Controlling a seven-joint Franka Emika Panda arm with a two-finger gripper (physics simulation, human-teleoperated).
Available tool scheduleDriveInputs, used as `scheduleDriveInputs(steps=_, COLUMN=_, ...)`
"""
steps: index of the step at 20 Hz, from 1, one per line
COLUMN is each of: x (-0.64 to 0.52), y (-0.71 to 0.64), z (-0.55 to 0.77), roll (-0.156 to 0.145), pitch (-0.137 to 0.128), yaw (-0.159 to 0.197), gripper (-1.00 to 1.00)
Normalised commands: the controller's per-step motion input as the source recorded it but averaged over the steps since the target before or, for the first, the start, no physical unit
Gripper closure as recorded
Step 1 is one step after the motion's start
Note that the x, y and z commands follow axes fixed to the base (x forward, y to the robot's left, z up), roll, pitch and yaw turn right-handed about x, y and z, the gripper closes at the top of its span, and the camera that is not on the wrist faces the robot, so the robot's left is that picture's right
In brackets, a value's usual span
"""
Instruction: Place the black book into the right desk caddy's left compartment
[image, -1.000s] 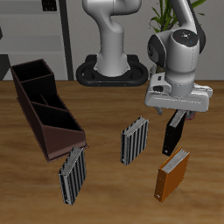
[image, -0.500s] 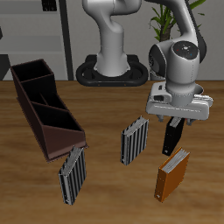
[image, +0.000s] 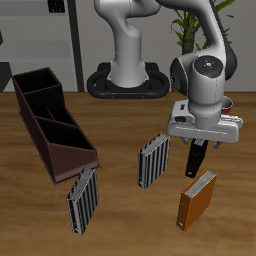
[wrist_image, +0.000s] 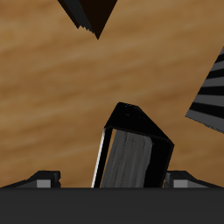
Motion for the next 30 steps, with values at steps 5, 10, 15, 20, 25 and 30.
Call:
scheduleDriveInputs(steps=5, x=0.0, y=-0.04, z=0.02, roll=0.006, pitch=-0.004, yaw=-0.006, gripper=1.0)
scheduleDriveInputs(steps=10, x=-0.05, y=-0.05, z=0.16, roll=0.024, pitch=-0.027, yaw=0.003, gripper=1.0)
scheduleDriveInputs(steps=15, x=-0.08, y=-0.03, z=0.2, roll=0.011, pitch=-0.034, yaw=0.025, gripper=1.0)
scheduleDriveInputs(steps=20, x=-0.17, y=-0.02, z=0.2, roll=0.037, pitch=-0.043, yaw=0.076, gripper=1.0)
scheduleDriveInputs(steps=25, x=-0.12, y=-0.11, z=0.22, roll=0.0, pitch=-0.026, yaw=0.045, gripper=1.0)
scheduleDriveInputs(steps=30, x=-0.17, y=-0.17, z=0.33, roll=0.007, pitch=-0.047, yaw=0.048, gripper=1.0)
